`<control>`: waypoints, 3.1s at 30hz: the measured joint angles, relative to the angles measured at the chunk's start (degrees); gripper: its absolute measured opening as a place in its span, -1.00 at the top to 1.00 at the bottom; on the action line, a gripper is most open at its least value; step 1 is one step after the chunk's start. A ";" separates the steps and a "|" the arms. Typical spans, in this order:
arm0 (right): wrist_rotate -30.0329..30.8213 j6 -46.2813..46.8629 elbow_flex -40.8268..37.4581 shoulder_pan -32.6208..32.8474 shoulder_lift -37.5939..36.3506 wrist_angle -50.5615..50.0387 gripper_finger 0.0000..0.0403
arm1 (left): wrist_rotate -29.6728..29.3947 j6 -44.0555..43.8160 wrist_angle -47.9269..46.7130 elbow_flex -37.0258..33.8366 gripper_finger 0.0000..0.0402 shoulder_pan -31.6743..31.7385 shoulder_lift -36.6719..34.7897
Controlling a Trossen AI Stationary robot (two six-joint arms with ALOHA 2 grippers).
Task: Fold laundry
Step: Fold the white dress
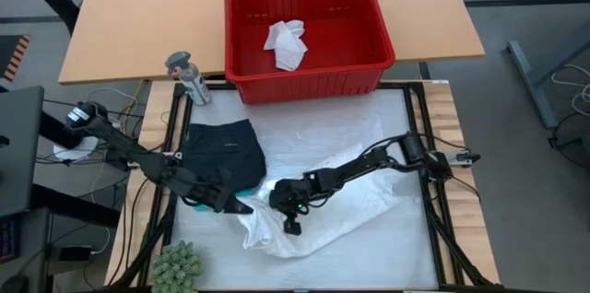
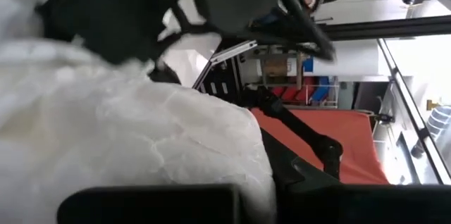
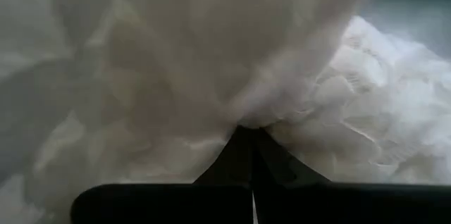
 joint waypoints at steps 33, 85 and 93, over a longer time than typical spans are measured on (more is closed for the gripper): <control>9.28 -13.15 25.31 -0.03 -15.88 -65.05 0.68 | 10.93 3.06 -2.72 0.00 1.00 2.25 0.80; 31.30 11.93 13.75 12.98 -32.60 -66.21 0.67 | 32.36 30.39 0.23 38.34 0.64 25.26 47.56; 31.32 11.89 13.75 12.94 -32.60 -66.37 0.67 | 32.34 34.93 3.73 38.25 0.09 25.56 47.56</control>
